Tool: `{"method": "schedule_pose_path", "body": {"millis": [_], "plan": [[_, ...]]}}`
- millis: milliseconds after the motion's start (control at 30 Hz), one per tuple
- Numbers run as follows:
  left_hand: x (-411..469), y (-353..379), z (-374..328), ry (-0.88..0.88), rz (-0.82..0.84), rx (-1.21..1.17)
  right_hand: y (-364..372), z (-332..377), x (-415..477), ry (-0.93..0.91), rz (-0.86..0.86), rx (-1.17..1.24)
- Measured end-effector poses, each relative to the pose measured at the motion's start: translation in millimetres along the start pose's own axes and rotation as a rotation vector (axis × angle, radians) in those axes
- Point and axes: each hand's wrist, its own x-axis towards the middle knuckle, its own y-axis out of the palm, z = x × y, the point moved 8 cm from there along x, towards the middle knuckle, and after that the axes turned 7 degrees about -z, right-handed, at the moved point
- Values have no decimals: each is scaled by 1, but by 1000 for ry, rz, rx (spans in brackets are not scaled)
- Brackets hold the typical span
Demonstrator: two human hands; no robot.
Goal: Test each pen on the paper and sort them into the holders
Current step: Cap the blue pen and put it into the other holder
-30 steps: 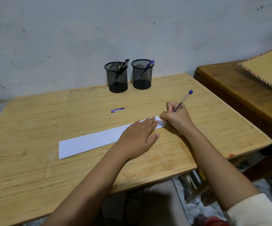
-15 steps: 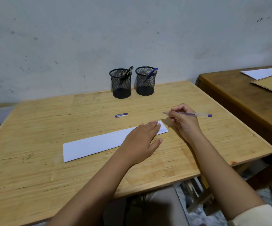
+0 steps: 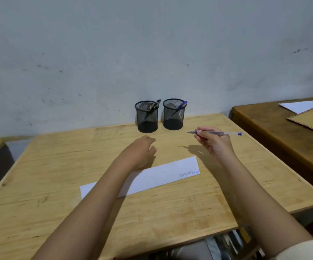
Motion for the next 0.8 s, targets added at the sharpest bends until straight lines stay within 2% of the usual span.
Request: {"method": "schedule_pose_path", "body": {"millis": [233, 433, 500, 633, 700, 800], "plan": [[-3, 45, 11, 3, 67, 147, -2, -13, -1, 39, -4, -31], [1, 40, 18, 11, 20, 68, 12, -13, -1, 46, 31, -45], [-2, 35, 23, -23, -19, -51, 15, -13, -3, 52, 41, -46], [-9, 13, 33, -231, -174, -713, 25, -7, -8, 50, 74, -51], [-6, -4, 30, -190, -260, -767, 33, -4, -14, 48, 117, -77], [-2, -16, 19, -134, -258, -882, 48, 0, -22, 24, 199, -132]]}}
